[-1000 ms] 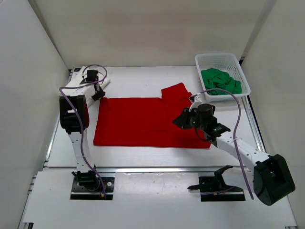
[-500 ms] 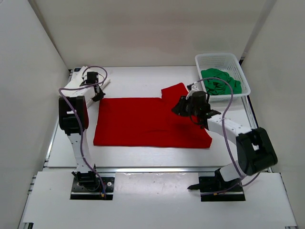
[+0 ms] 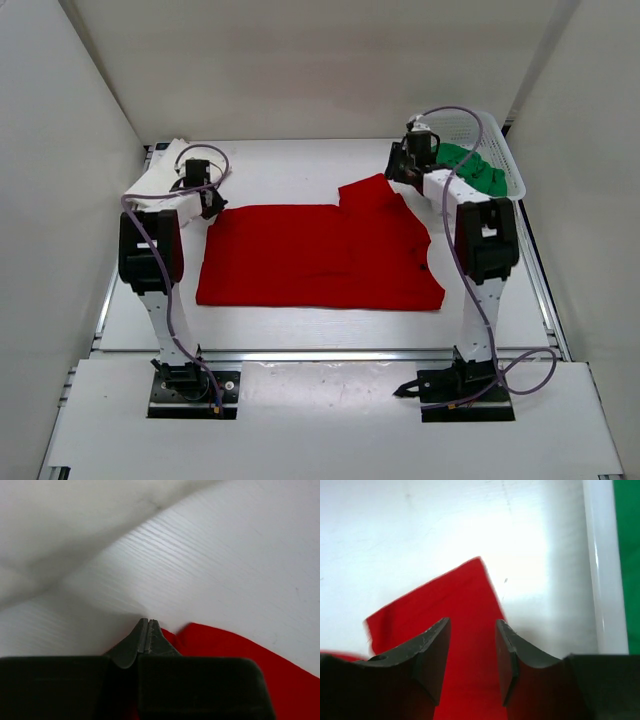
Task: Fold and stack the t-shirts
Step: Grap the side of the flattened tshirt furthest away from the robot with both arms
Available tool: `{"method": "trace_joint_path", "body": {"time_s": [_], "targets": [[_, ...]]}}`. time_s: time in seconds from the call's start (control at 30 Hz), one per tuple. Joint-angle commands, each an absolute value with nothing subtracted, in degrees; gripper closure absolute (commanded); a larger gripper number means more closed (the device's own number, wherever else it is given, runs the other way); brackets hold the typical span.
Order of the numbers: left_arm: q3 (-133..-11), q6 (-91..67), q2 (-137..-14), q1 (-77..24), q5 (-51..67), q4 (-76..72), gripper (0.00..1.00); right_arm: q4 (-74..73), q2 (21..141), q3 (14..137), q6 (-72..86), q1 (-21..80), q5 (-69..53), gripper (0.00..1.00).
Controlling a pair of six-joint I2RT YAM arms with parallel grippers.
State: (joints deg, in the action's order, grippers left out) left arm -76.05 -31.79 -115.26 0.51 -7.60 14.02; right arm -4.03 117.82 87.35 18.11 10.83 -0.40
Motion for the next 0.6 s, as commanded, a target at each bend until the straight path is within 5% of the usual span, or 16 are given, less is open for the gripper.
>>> {"method": "trace_joint_path", "body": {"time_s": [0.0, 0.27, 0.57], "targets": [[-74.89, -33.74, -110.22, -1.15, -5.1, 10.02, 1.0, -15.69, 127.31, 99.11, 13.72, 10.55, 2.73, 0.61], [-73.83, -34.36, -110.3, -0.09, -2.72, 7.74, 1.0, -40.77, 154.15, 148.13, 11.16, 10.81, 4.39, 0.57], [-73.3, -34.81, -111.88, 1.67, -1.84, 7.47, 1.0, -40.87, 153.72, 145.9, 13.71, 10.81, 0.88, 0.62]]}}
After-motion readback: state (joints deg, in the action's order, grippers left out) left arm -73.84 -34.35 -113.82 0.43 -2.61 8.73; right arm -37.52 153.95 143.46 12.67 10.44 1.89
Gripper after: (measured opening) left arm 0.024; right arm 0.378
